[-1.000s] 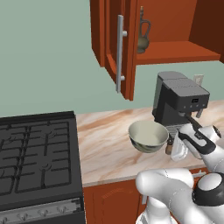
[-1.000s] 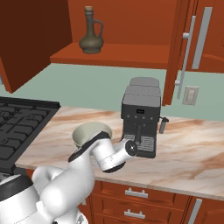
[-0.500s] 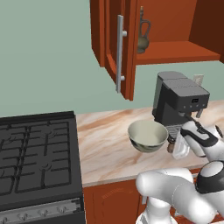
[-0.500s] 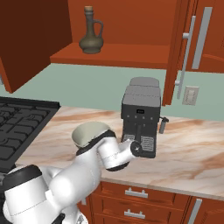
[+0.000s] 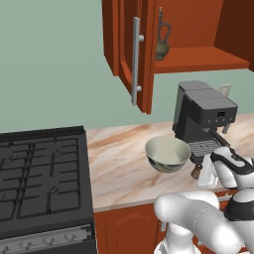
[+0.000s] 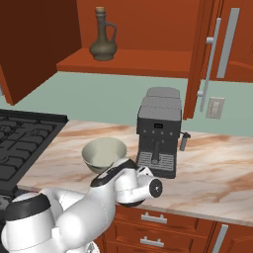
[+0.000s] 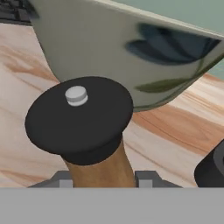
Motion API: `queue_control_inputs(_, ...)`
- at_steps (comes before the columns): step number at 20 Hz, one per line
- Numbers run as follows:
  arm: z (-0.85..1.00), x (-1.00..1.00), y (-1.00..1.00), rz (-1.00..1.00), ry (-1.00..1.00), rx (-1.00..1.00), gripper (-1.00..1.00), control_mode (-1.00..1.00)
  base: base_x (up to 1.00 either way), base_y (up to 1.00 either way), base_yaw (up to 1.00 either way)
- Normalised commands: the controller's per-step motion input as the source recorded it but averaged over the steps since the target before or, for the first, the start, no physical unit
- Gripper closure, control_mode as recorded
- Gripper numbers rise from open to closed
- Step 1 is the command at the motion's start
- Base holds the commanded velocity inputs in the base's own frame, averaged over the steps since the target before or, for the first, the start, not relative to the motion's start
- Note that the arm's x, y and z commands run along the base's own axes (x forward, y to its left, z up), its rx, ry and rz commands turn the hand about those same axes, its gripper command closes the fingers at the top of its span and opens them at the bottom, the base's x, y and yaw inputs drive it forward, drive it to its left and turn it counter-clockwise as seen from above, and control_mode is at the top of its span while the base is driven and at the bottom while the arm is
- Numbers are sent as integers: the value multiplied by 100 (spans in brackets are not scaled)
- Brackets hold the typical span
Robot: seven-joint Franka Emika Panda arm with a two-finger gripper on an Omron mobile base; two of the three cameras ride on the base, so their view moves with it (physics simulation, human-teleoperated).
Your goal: Retrieve the bottle and the shaker from the cabinet and place them next to the mixing bowl on the counter. Then add garlic from the fridge to the mixing bowl.
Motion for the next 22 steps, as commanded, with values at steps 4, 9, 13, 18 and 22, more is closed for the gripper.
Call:
queue_control_inputs(4,-5,9,0,0,1,0,100,-100,0,0,0)
queue_control_inputs(9,-4,21,0,0,0,0,100,-100,0,0,0)
queue_control_inputs(13,-17,2,0,0,0,0,100,-100,0,0,0)
queue_control_inputs(18,-18,0,0,0,0,0,100,-100,0,0,0)
queue_control_inputs(22,0,0,0,0,0,0,100,-100,0,0,0)
